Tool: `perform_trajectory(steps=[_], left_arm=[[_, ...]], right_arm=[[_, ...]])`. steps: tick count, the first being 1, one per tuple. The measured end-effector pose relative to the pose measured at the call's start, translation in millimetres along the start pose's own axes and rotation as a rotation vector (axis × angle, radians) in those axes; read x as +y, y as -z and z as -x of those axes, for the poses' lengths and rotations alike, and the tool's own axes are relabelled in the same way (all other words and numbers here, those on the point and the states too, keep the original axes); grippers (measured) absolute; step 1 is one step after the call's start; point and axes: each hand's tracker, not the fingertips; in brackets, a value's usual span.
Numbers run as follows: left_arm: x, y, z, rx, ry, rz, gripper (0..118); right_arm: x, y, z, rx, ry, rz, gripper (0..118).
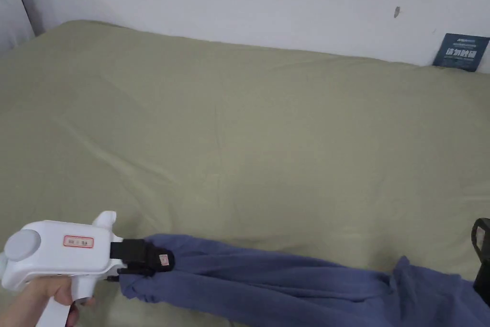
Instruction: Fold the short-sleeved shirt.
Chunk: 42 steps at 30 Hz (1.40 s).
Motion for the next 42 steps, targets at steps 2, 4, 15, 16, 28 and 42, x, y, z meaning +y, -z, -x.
perform_trajectory(steps=[2, 4, 15, 16, 28, 42], left_arm=[[-0.2, -16.0, -4.2, 0.0, 0.006, -0.017, 7], [-0.5, -33.4, -5.9, 0.027, 0.016, -0.055, 7], [-18.1, -75.1, -66.1, 0.259, 0.137, -0.101, 7], [-21.1, -70.2, -83.1, 0.301, 0.17, -0.094, 7], [-60.4, 56.9, -226.7, 0.496, 0.434, 0.069, 7], [-77.4, 151.8, -226.7, 0.343, 0.403, 0.141, 102]], right_arm=[[1.5, -0.8, -4.8, 0.003, 0.009, -0.008, 2], [2.4, -1.6, -8.0, 0.004, 0.001, -0.012, 2], [7.9, -9.3, -22.7, 0.005, -0.005, -0.048, 2], [8.6, -11.1, -23.8, 0.005, 0.001, -0.053, 2], [6.9, -30.0, -47.0, -0.04, -0.002, -0.085, 2], [-1.9, -31.6, -76.0, -0.103, 0.045, -0.039, 2]])
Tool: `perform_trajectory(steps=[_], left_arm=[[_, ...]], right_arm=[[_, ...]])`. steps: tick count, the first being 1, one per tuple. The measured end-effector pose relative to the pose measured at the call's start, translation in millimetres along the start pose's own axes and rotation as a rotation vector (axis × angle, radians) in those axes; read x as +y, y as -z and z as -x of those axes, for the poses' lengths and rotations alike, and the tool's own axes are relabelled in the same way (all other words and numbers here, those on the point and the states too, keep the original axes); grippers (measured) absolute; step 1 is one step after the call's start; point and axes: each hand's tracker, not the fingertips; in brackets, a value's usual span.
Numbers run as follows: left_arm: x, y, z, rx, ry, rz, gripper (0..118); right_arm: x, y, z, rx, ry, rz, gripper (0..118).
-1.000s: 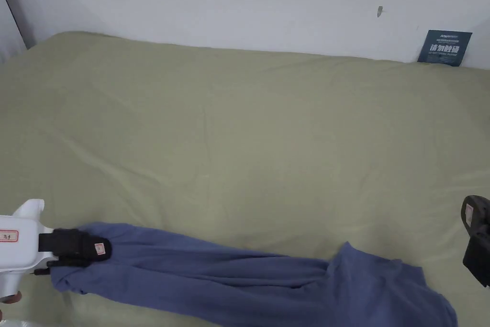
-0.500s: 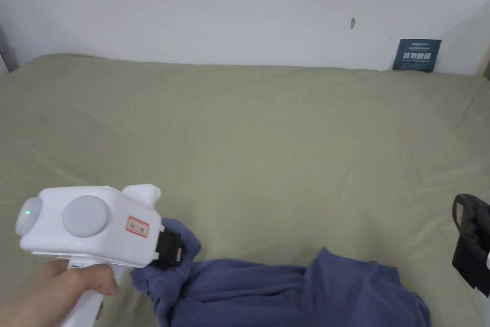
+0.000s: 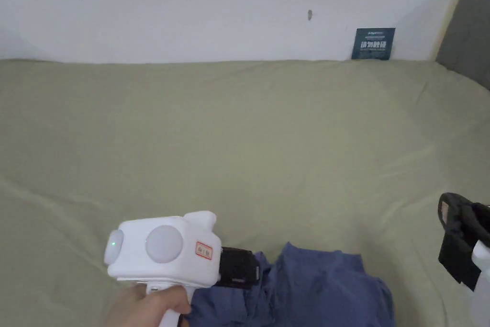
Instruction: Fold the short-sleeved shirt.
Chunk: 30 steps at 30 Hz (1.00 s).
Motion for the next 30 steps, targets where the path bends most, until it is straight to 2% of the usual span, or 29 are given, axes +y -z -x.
perform_trajectory(steps=[2, 3, 4, 7, 9, 13, 18, 22, 26, 30], left_arm=[[-1.2, -23.2, 28.5, -0.051, -0.075, -0.066, 66], [-1.9, -34.3, 36.6, -0.074, -0.109, -0.106, 26], [-2.1, -37.2, 49.5, -0.083, -0.123, -0.128, 0], [0.2, -30.9, 68.3, -0.025, -0.128, -0.116, 0], [-1.1, -13.3, 73.0, -0.042, -0.144, -0.088, 0], [-13.3, 45.0, 50.8, -0.19, -0.211, 0.014, 0], [-35.6, 99.6, 18.2, -0.315, -0.175, 0.08, 0], [-30.5, 85.2, 22.5, -0.309, -0.193, 0.074, 0], [-26.2, 22.0, 30.2, -0.209, -0.06, 0.021, 0], [-34.2, -47.6, 70.1, -0.181, -0.068, -0.079, 0]], right_arm=[[-1.3, 1.5, -0.9, 0.004, 0.021, 0.004, 2], [-2.0, 2.7, -0.9, 0.007, 0.031, 0.006, 2], [-3.4, 4.5, -0.7, 0.01, 0.036, 0.008, 2], [-6.3, 8.9, 1.7, 0.019, 0.045, 0.019, 2], [-8.8, 10.4, 3.4, 0.028, 0.046, 0.029, 2], [-12.9, 10.2, 5.5, 0.033, 0.051, 0.045, 2], [-16.4, 9.4, 3.0, 0.026, 0.04, 0.064, 2], [-18.1, 10.7, 1.6, 0.021, 0.036, 0.078, 2], [-16.7, 12.4, 3.5, 0.025, 0.04, 0.073, 2], [-14.0, 16.1, 11.3, 0.039, 0.046, 0.07, 2]])
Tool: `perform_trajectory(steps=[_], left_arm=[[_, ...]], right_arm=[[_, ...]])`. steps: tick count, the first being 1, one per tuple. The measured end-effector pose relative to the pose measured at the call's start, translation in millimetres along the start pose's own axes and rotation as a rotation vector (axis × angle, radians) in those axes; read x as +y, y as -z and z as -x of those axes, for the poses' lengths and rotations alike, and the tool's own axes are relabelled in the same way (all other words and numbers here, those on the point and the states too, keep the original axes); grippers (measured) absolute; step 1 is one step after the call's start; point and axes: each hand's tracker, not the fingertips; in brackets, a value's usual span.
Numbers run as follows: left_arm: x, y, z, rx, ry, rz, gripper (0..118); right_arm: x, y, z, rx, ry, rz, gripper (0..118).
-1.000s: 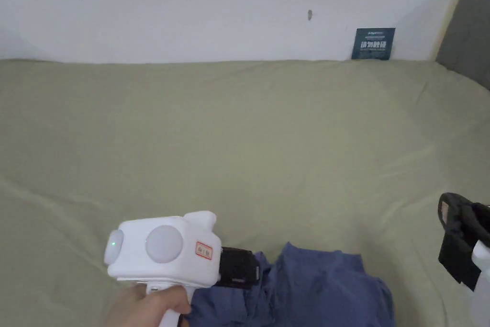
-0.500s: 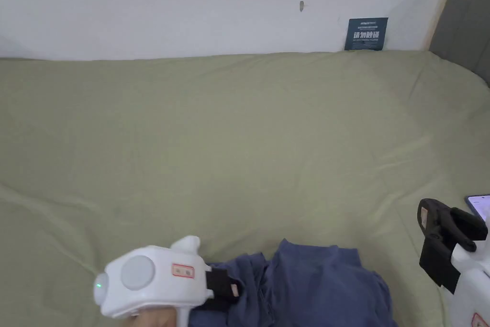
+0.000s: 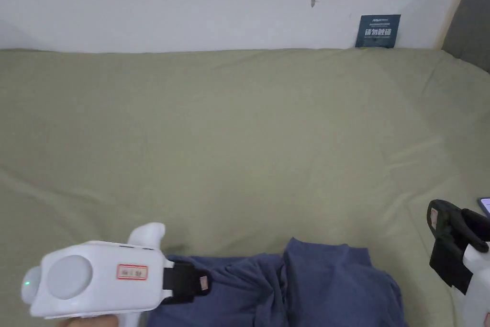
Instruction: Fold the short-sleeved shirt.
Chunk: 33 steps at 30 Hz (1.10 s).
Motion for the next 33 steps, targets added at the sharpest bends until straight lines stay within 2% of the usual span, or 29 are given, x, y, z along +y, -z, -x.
perform_trajectory(steps=[2, 5, 8, 9, 11, 12, 13, 17, 20, 21, 22, 24, 25, 27, 29, 33], left_arm=[[0.2, -26.3, 26.4, 0.068, -0.044, -0.048, 0], [-1.5, -39.4, 61.3, 0.096, -0.114, -0.077, 0], [-3.0, -36.6, 88.0, -0.032, -0.152, -0.072, 1], [-1.7, -32.9, 94.6, -0.085, -0.16, -0.059, 26], [-3.8, -20.6, 101.8, -0.193, -0.165, -0.038, 110], [-4.1, -11.4, 103.2, -0.188, -0.172, -0.004, 118], [-5.2, -11.2, 103.3, -0.195, -0.172, -0.031, 117], [4.8, 21.7, 103.2, -0.203, -0.218, 0.042, 116], [7.7, 48.0, 101.6, -0.304, -0.263, 0.069, 114], [9.1, 58.8, 123.7, -0.352, -0.265, 0.056, 111], [11.0, 65.2, 126.1, -0.39, -0.28, 0.051, 98], [14.1, 74.5, 130.6, -0.439, -0.344, 0.059, 33], [8.3, 76.6, 119.1, -0.376, -0.365, 0.07, 13], [2.0, 83.2, 115.0, -0.231, -0.295, 0.077, 10], [-0.1, 72.2, 108.0, -0.308, -0.306, 0.055, 10], [3.2, 42.0, 113.7, -0.265, -0.318, -0.017, 9]], right_arm=[[1.2, 1.2, 5.5, 0.014, -0.005, 0.0, 2], [3.1, 1.7, 14.1, 0.025, -0.015, -0.006, 2], [5.4, 2.2, 21.3, 0.034, -0.019, -0.009, 2], [6.1, 2.6, 22.9, 0.036, -0.021, -0.009, 2], [7.4, 4.1, 26.2, 0.04, -0.028, -0.008, 2], [7.7, 4.9, 27.3, 0.04, -0.031, -0.006, 2], [7.9, 5.5, 28.3, 0.041, -0.034, -0.004, 2], [7.1, 6.0, 29.6, 0.044, -0.049, 0.003, 2], [5.8, 7.2, 29.0, 0.039, -0.055, 0.011, 2], [5.6, 7.9, 28.6, 0.038, -0.054, 0.015, 2], [5.1, 8.3, 28.0, 0.035, -0.054, 0.019, 2], [4.8, 8.8, 27.0, 0.032, -0.054, 0.022, 2], [4.8, 8.8, 26.4, 0.031, -0.054, 0.024, 2], [4.8, 8.1, 25.4, 0.029, -0.053, 0.023, 2], [5.9, 7.5, 24.0, 0.027, -0.055, 0.022, 2], [10.5, 8.1, 23.0, 0.028, -0.054, 0.013, 2]])
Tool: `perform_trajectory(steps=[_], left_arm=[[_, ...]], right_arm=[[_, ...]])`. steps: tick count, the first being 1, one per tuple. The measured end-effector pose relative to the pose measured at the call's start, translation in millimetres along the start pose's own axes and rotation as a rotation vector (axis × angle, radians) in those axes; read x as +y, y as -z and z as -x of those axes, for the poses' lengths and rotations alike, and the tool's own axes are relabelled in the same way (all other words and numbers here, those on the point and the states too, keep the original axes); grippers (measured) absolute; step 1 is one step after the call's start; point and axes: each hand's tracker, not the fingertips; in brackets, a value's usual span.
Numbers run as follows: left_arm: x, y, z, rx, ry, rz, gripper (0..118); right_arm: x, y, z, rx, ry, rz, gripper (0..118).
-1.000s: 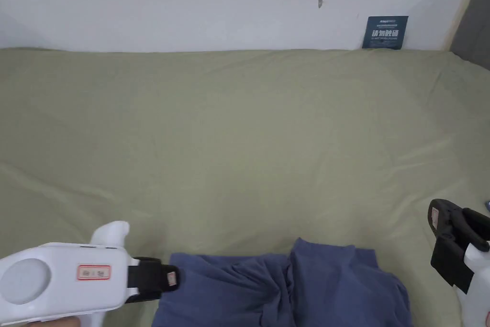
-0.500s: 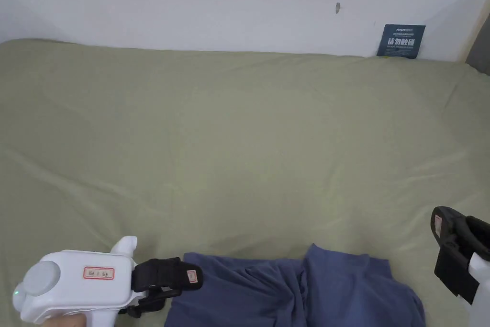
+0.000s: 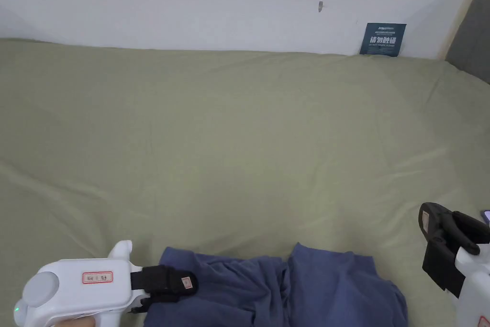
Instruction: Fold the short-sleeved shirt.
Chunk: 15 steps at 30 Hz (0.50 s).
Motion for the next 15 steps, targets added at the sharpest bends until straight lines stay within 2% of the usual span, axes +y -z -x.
perform_trajectory(steps=[7, 10, 15], left_arm=[[-18.7, -93.3, -16.5, 0.139, 0.036, -0.187, 9], [-28.8, -133.9, -34.0, 0.287, 0.061, -0.27, 9], [-30.5, -150.7, -59.8, 0.43, 0.101, -0.263, 9]], right_arm=[[16.1, 0.4, 13.9, 0.044, -0.001, -0.065, 2], [24.1, 1.6, 21.6, 0.066, -0.011, -0.11, 2], [37.7, -0.8, 32.9, 0.066, -0.025, -0.189, 2]])
